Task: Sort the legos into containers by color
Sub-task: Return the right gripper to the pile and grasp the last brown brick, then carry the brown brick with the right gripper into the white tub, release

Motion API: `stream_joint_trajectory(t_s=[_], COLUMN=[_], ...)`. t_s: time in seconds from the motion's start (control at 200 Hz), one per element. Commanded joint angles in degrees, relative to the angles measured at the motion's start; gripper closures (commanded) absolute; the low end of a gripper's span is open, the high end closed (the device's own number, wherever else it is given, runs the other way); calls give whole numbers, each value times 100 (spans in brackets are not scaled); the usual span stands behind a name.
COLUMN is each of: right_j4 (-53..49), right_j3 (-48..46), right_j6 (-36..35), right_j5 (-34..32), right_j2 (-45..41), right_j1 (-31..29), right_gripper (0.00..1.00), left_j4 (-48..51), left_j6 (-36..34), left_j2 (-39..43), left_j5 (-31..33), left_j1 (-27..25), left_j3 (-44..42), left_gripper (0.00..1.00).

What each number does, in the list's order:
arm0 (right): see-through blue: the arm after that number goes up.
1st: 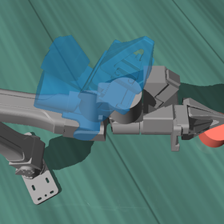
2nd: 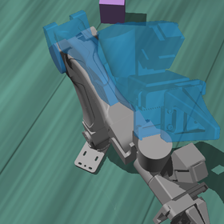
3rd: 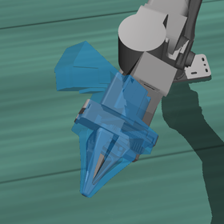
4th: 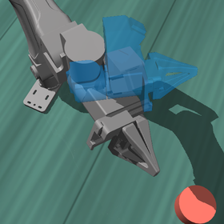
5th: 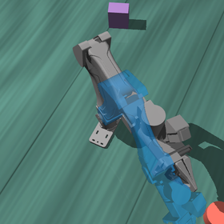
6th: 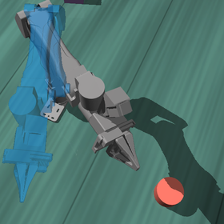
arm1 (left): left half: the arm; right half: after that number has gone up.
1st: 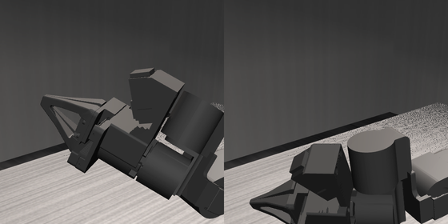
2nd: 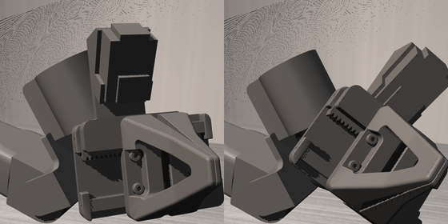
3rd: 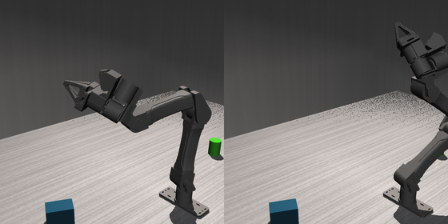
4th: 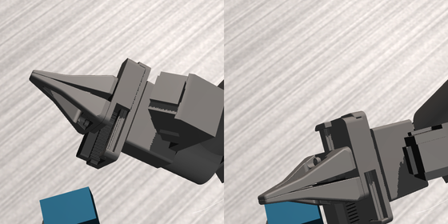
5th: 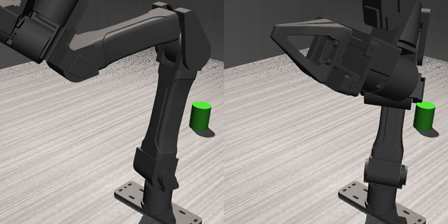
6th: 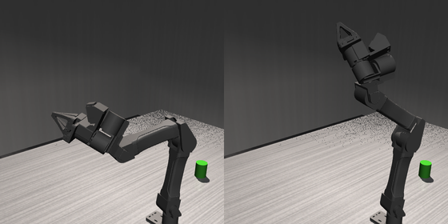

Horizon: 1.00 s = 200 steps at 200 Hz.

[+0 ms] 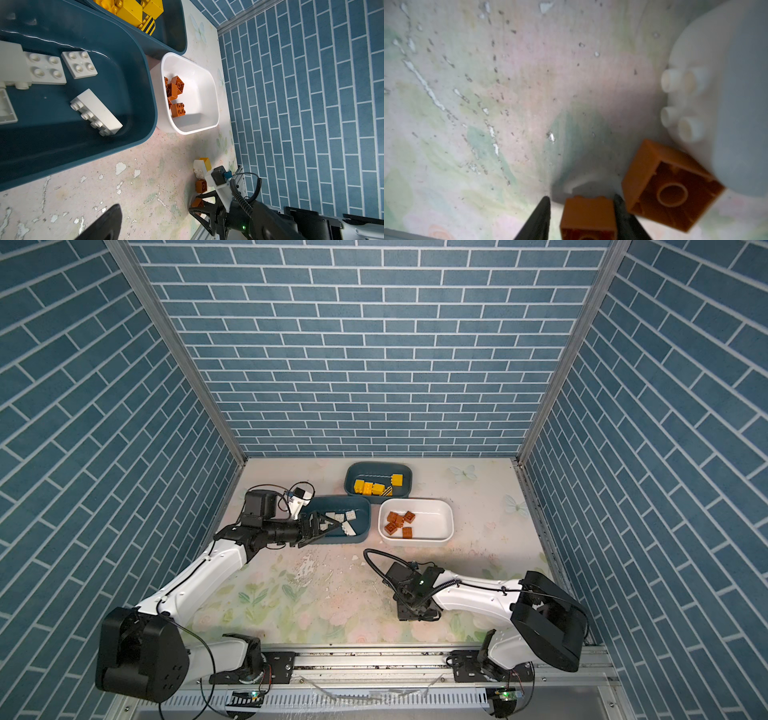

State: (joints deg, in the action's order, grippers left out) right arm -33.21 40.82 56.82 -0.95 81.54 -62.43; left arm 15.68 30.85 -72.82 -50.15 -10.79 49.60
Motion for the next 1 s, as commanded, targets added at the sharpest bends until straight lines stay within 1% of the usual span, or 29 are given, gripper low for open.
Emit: stream_joint_trajectory(t_s=[0.0,0.095,0.15,0.25,0.325,0.4,0.565,0.825,0.995], right_j4=[-368,-557,-665,-903,-1060,-1070,-773,-506,-288], right_j3=[206,299,345,550,814,1064,1573,2593,3069], right_j6=[-20,-143,-207,-352,-542,-808,-1617,-2951,-3397], right_j5=[-245,-265,-260,-351,-423,-398,-86,218,439], right_j2=[150,177,162,45,-94,-227,-273,558,1202], right_j1=[-60,-96,-97,-76,84,393,1416,2704,3306], right_gripper=[59,69,73,74,75,75,76,76,76], left_j4=[76,67,52,15,-49,-147,-374,-593,-662], left_j6=[-141,-163,-169,-154,-111,-49,84,271,342], left_j2=[-73,-64,-57,-23,-2,4,-24,-15,30], left_j5=[-97,-93,-98,-91,-66,-67,-80,8,84], left_j1=[6,5,6,4,5,0,2,-2,-2], left_j3=[138,111,81,41,15,-3,10,128,182], left_gripper=[0,0,0,0,0,0,0,0,1])
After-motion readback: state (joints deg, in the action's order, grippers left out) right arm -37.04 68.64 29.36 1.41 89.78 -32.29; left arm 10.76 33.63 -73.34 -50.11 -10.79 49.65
